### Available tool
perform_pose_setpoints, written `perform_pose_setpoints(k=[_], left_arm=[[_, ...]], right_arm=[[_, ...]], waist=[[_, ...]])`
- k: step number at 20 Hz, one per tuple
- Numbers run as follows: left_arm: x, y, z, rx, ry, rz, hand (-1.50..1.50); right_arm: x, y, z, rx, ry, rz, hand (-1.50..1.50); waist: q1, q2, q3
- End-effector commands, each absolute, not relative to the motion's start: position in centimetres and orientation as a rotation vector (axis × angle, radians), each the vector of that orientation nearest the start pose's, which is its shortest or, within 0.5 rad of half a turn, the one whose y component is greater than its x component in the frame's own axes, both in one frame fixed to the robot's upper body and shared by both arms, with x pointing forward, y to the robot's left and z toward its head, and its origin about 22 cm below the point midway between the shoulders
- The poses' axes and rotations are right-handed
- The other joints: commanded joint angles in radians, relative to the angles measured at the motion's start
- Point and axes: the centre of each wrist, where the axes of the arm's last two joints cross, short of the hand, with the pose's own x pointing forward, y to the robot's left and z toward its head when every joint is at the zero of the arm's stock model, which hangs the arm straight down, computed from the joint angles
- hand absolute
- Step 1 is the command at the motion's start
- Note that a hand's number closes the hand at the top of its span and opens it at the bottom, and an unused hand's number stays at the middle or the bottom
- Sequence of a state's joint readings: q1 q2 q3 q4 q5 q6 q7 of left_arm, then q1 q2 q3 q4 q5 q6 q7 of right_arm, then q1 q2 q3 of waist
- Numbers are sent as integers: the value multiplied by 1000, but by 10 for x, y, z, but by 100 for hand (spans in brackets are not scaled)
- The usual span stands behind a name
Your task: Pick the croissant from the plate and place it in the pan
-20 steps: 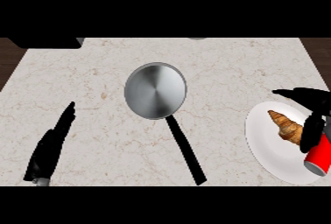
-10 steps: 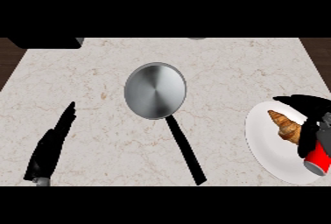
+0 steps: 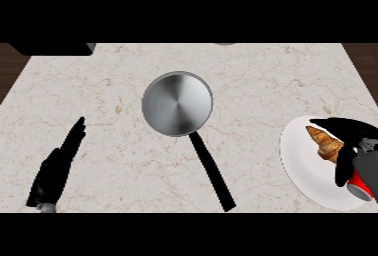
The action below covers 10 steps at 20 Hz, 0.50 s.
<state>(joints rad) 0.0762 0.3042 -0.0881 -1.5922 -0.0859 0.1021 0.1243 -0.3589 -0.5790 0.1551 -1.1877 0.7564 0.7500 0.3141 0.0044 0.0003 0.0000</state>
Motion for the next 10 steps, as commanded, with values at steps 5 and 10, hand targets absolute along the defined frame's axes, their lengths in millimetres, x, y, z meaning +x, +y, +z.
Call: perform_pose_setpoints(k=[5,10], left_arm=[[215,274,-2,319,-1388,-264,0],[216,289,-4,319,-1395,-261,0]], right_arm=[[326,-348,26,-639,-472,1342,-150],[313,-347,0,-636,-505,1324,-150]], waist=[[3,0,0],[1,1,0]])
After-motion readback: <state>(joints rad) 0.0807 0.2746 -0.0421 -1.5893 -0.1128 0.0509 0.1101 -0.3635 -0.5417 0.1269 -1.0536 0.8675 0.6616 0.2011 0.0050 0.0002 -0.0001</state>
